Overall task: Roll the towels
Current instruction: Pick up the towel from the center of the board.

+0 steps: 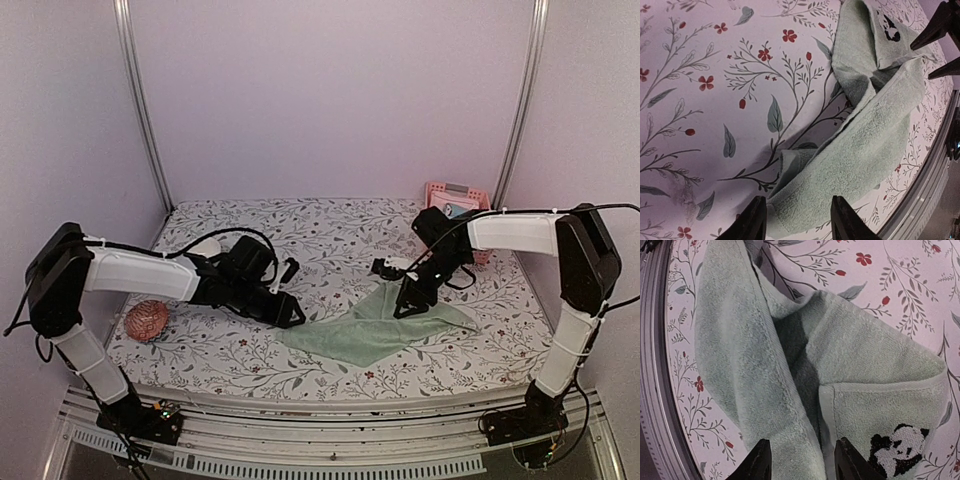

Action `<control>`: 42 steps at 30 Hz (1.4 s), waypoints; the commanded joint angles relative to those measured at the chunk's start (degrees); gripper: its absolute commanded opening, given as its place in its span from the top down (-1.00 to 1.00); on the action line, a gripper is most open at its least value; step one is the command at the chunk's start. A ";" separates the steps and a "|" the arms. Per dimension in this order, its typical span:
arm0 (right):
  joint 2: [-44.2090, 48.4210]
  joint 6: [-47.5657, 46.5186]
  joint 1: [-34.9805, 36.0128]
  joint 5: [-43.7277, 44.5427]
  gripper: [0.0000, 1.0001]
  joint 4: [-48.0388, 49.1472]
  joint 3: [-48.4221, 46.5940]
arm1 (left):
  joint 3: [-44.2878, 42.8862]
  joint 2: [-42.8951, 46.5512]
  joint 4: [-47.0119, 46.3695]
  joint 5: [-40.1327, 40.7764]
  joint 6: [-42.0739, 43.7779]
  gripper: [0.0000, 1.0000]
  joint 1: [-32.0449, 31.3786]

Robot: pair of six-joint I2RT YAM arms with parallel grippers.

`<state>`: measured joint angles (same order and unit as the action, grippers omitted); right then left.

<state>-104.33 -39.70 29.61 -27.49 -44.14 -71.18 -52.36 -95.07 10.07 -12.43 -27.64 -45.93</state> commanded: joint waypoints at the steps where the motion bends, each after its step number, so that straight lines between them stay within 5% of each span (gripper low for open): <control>1: -2.20 -0.72 1.99 -7.24 0.08 -2.91 -1.92 | -1.05 -3.20 -2.31 -3.53 0.49 0.07 -0.46; 6: -3.96 0.12 4.68 -6.93 0.06 -1.08 -1.29 | -1.65 -4.20 -3.53 -5.09 0.95 0.23 -0.98; 12: -8.38 2.07 6.35 -5.25 0.12 0.46 -4.75 | -0.83 -1.43 -3.59 -4.68 2.23 0.78 -1.39; 16: -8.49 1.30 6.86 -5.66 0.55 -0.08 -5.29 | 0.88 2.35 -4.32 -4.48 2.97 1.00 -1.58; 19: -7.02 0.69 7.20 -5.41 0.91 -0.83 -4.48 | 2.39 4.98 -4.88 -5.10 3.31 1.00 -1.87; 24: 2.49 -0.59 11.01 -5.58 0.94 -0.84 5.22 | 5.93 9.97 -7.52 -9.31 4.87 1.00 -5.25; 28: 8.40 -1.13 16.85 -4.60 0.77 -2.18 12.54 | 8.92 10.89 -4.44 -13.71 4.75 0.98 -9.48; 32: 11.53 -2.93 20.17 -8.40 0.50 -6.39 14.61 | 10.64 12.12 0.02 -10.86 4.06 0.53 -13.31; 38: 11.24 -2.88 11.70 -7.08 0.48 -5.85 5.91 | 13.21 19.59 1.86 -0.64 2.31 0.30 -13.18; 42: 6.65 2.68 8.81 2.89 0.47 0.93 3.02 | 13.60 20.18 6.19 5.69 -1.73 0.29 -9.70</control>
<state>-94.19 -40.97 40.77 -32.42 -49.19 -65.71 -39.46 -75.53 11.75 -15.22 -25.61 -58.39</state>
